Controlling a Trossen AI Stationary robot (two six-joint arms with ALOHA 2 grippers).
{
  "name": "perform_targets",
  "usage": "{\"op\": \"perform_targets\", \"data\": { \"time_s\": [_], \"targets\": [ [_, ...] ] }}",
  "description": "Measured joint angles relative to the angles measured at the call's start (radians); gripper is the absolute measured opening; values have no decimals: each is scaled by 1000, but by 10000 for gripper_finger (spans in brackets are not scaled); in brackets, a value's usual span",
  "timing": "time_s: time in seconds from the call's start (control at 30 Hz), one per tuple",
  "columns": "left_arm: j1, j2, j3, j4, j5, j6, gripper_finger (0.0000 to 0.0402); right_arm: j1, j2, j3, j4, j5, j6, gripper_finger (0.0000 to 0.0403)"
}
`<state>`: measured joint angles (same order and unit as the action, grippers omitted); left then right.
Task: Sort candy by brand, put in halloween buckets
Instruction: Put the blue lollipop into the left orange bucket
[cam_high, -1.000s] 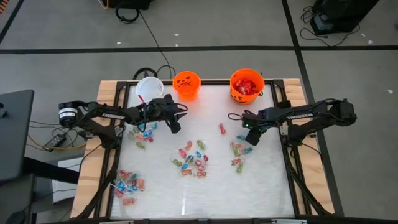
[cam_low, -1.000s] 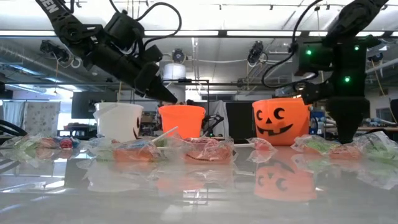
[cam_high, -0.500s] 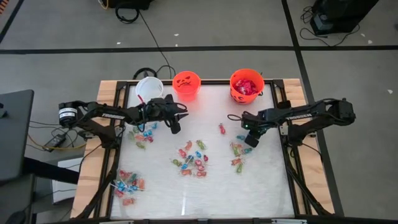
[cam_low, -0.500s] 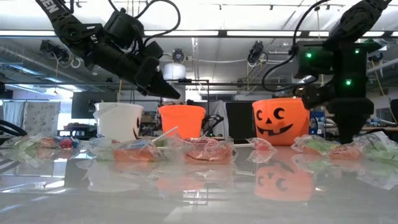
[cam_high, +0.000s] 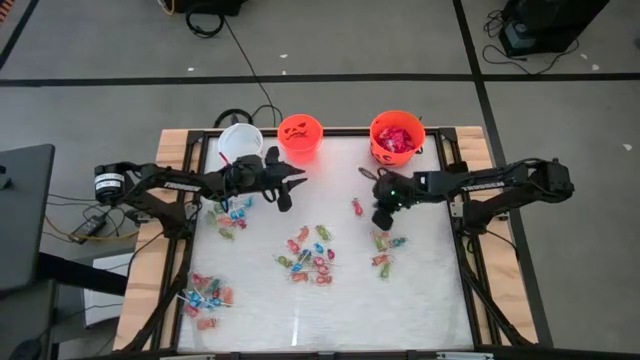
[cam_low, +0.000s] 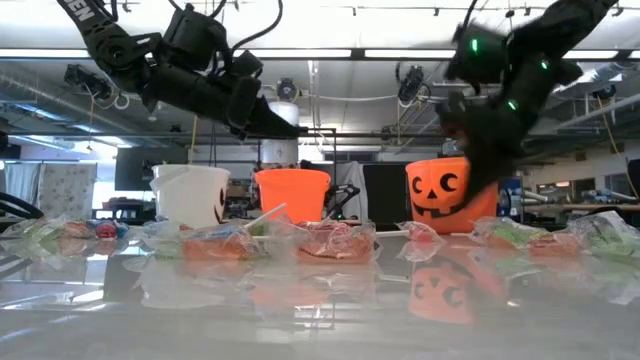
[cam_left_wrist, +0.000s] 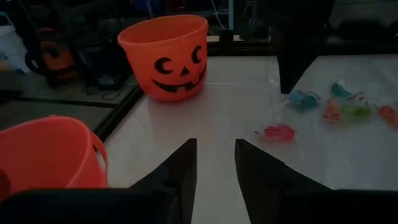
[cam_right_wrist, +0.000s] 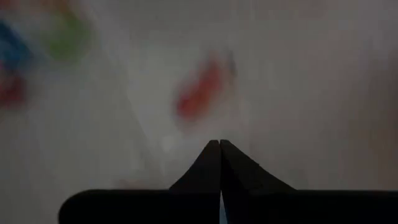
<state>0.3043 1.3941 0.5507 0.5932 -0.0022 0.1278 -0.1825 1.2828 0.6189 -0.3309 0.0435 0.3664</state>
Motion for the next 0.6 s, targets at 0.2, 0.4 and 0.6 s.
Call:
{"op": "perform_targets", "data": {
  "time_s": [0.2, 0.4, 0.6],
  "targets": [
    [13, 0, 0, -35, -5, 0, 148, -10, 0, 0, 38, 11, 102, 31],
    [31, 0, 0, -80, -7, 23, 148, -2, 0, 0, -30, 14, 150, 77],
    [39, 0, 0, -73, -7, 23, 148, -1, 9, 0, 118, -188, 2, 108]
  ]
}}
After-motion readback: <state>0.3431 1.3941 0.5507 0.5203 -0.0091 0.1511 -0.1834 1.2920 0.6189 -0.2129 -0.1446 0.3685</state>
